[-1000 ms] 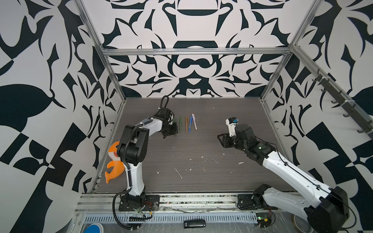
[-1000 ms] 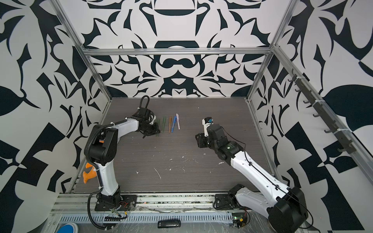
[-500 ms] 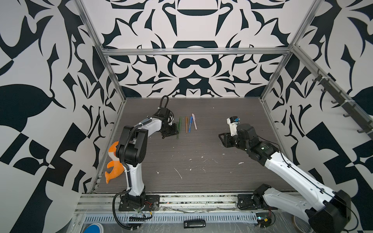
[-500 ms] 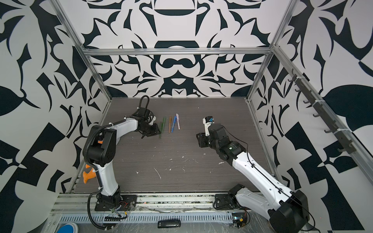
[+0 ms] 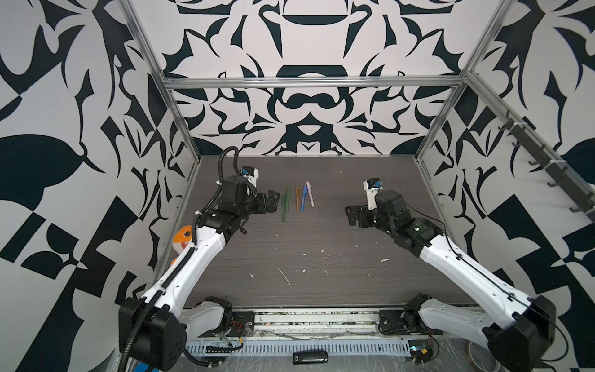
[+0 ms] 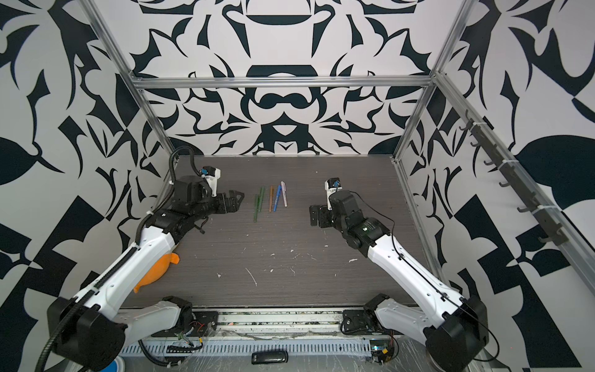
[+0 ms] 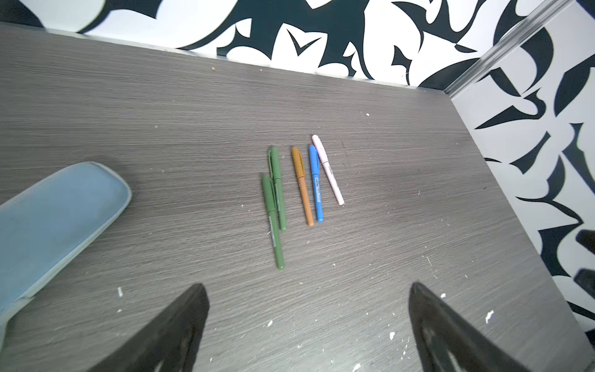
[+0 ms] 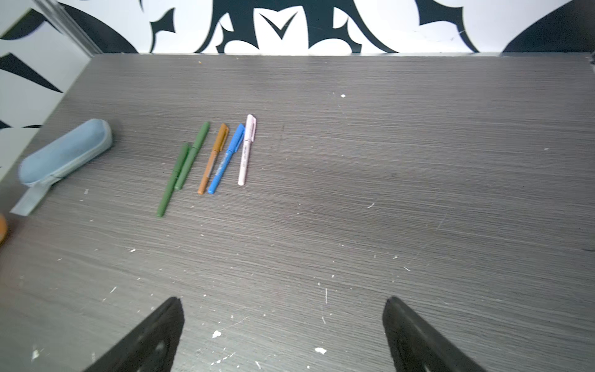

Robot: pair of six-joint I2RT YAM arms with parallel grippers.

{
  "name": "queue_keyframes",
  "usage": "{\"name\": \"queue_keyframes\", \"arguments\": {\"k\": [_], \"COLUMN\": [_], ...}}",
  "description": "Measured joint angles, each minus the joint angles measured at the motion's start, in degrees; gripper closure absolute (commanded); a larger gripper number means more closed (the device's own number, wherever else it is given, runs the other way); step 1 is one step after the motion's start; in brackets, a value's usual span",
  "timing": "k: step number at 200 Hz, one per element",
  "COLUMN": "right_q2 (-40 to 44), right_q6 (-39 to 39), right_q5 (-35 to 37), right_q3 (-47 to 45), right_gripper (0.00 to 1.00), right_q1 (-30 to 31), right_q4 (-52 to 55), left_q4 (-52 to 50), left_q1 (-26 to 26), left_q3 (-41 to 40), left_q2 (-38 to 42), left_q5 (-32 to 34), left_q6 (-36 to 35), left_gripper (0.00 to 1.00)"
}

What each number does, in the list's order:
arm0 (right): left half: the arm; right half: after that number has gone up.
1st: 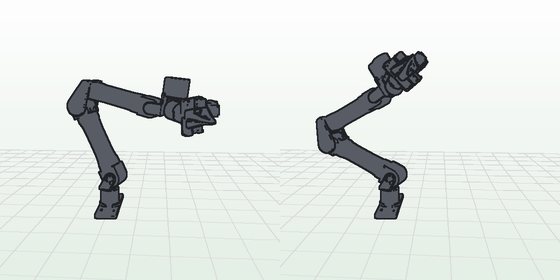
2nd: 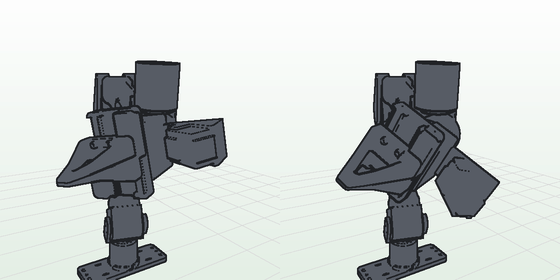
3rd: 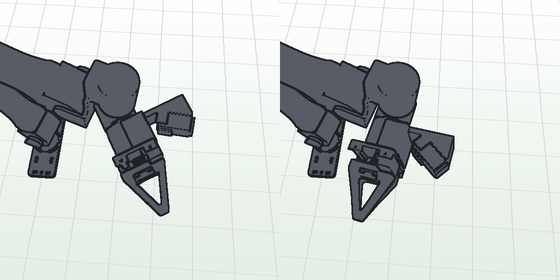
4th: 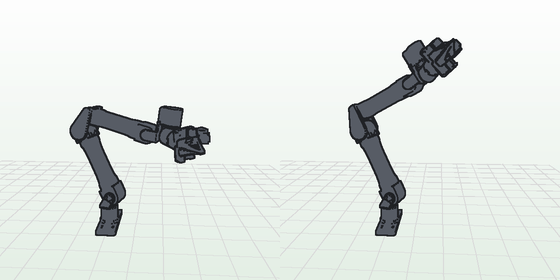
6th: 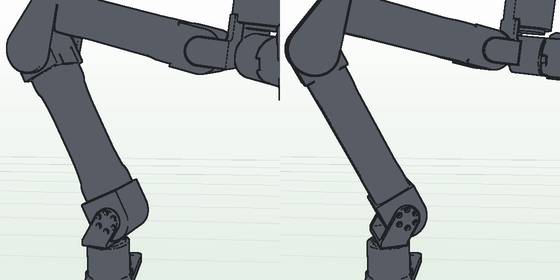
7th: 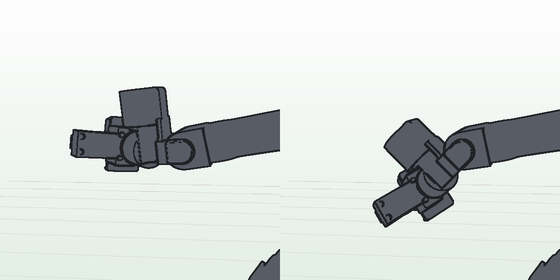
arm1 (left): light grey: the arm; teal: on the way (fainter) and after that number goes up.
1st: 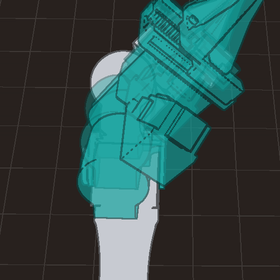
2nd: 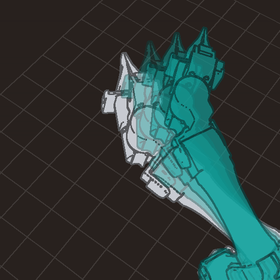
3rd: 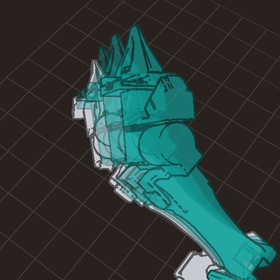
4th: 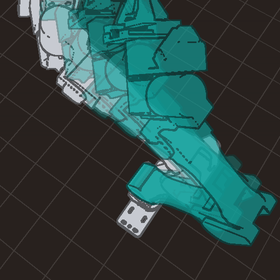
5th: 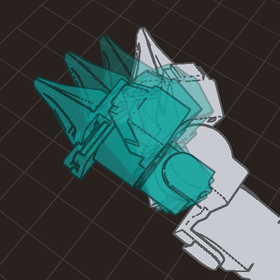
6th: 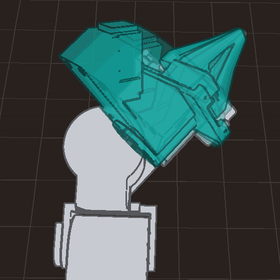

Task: Insert pens into pen caps
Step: Reset both arms

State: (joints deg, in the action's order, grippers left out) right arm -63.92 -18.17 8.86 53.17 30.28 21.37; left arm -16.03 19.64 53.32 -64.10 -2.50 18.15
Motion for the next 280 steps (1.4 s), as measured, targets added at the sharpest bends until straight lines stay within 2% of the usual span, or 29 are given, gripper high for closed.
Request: {"name": "queue_keyframes", "arguments": {"k": [23, 59, 78, 104, 130, 170, 196, 224, 280], "right_q2": [-1.7, -1.6, -1.6, -0.7, -1.1, -8.4, -14.5, -25.1, -26.2], "right_q6": [2.0, 7.3, 11.8, 17.0, 21.8, 23.5, 22.1, 21.2, 19.8], "right_q5": [1.0, 0.7, -0.4, -0.6, -0.7, -2.7, -4.4, -5.2, -4.4], "right_q3": [-2.0, -7.8, -11.3, -18.1, -24.4, -30.3, -33.7, -35.1, -34.2], "right_gripper": [0.00, 0.00, 0.00, 0.00, 0.00, 0.00, 0.00, 0.00, 0.00], "right_q1": [-1.6, -7.6, -11.3, -15.9, -19.9, -24.7, -25.6, -25.6, -25.6], "right_q4": [-3.7, -12.9, -18.2, -26.6, -33.8, -46.2, -56.2, -67.8, -71.1], "left_q4": [6.2, 26.8, 34.5, 44.6, 58.6, 77.7, 77.1, 77.4, 72.4], "left_q1": [0.1, -0.5, -3.1, -8.2, -11.3, -15.8, -16.3, -16.3, -16.4], "left_q3": [-9.0, -28.3, -34.1, -36.3, -38.9, -40.9, -40.3, -37.1, -33.9], "left_q2": [5.3, 11.0, 10.1, 3.2, -7.5, -26.9, -26.1, -25.8, -25.8], "left_q5": [4.9, 12.7, 14.1, 14.2, 13.4, 11.1, 10.8, 11.4, 12.1], "left_q6": [-1.2, -13.5, -17.7, -20.3, -20.5, -19.2, -17.9, -17.3, -16.5], "left_gripper": [0.01, 0.01, 0.01, 0.01, 0.01, 0.01, 0.01, 0.01, 0.01]}}
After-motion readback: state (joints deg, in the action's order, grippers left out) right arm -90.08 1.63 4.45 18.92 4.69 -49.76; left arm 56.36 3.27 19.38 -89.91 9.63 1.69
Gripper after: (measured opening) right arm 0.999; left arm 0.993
